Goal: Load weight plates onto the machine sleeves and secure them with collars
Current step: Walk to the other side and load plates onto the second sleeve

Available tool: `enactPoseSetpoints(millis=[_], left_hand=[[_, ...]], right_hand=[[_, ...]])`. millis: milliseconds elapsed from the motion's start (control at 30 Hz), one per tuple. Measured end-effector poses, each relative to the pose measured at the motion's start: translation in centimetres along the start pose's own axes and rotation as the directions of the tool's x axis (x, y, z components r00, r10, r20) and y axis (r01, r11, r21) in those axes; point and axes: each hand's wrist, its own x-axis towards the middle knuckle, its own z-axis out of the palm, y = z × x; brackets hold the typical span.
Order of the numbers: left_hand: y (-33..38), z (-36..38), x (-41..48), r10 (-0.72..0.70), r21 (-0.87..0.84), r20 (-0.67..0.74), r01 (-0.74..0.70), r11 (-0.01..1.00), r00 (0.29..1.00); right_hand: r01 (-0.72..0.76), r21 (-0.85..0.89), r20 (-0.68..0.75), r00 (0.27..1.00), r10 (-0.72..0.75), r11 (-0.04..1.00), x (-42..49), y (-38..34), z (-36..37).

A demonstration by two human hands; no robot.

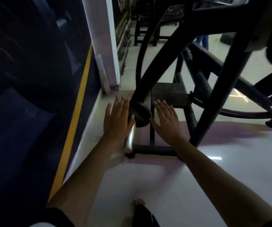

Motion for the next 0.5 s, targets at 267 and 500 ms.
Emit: enactPoseSetpoints(millis=[267, 500], left_hand=[[-7.7, 14.5, 10.3, -0.131, 0.067, 0.453, 0.113, 0.991, 0.882], [-10.7, 20.9, 14.0, -0.039, -0.081, 0.659, 0.123, 0.989, 0.752]], right_hand=[[-0.175, 0.066, 0.334, 0.932, 0.144, 0.982, 11.2, 7.7, 13.8], [-0.268, 0.175, 0.467, 0.87, 0.16, 0.947, 14.6, 9.7, 19.6]])
